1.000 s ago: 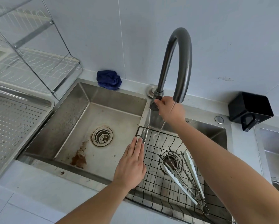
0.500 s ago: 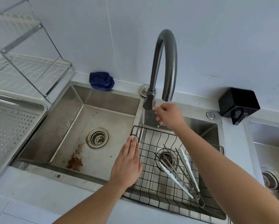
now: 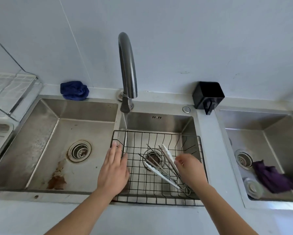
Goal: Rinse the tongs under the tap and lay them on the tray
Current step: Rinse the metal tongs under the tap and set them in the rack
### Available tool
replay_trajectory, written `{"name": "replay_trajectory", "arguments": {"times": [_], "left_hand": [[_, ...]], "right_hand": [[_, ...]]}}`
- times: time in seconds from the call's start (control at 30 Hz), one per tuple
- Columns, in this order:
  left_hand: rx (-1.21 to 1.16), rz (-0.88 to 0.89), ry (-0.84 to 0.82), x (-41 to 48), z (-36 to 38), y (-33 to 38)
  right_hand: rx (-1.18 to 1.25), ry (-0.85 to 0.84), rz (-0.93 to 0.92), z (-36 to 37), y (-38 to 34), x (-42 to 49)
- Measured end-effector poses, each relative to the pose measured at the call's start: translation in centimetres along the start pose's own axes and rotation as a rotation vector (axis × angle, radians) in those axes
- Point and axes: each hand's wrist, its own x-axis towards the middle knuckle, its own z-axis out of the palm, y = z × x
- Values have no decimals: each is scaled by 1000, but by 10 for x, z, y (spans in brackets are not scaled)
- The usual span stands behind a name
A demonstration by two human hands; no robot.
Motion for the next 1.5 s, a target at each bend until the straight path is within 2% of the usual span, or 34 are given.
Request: {"name": "replay_trajectory", "arguments": {"times": [0.07,0.1,0.17,0.23,0.3,0.37,0.53,0.73,0.87,1.0,1.1,1.23,1.5], "left_hand": [[-81,19,-21,-5,-6,25],[-167,-33,-93,-5,-9,42],[-476,-290,-268,4,-14,75],[-761,-566,-346,19,-14,97],[-871,-714,-337,32,-9,107],[-874,-798,-307,40,-8,111],[-626,-747,-248,51,-9,108],[-520,-752,-444,64,9,97],[-724,-943,-403,68,18,93],[-976,-1138,-258,69,11,87],[-1126,-1215,-157,70,2,79],[-1113,-1123,-108,70,-8,73],[-1002,-900,-119,60,-25,71]], "right_hand": [[-194,-13,-45,10,11,-5],[-273,-31,-58,13,14,-7],[-349,-92,-25,18,16,-11],[-384,-164,19,21,19,-12],[-398,-196,41,22,22,-11],[-377,-199,62,23,23,-8],[-334,-215,120,30,23,-4],[-302,-169,103,39,31,2],[-200,-154,111,38,33,1],[-73,-101,105,31,32,0],[-24,-62,72,22,33,-3],[26,-3,44,7,32,-12],[127,42,-2,-3,24,-21]]}}
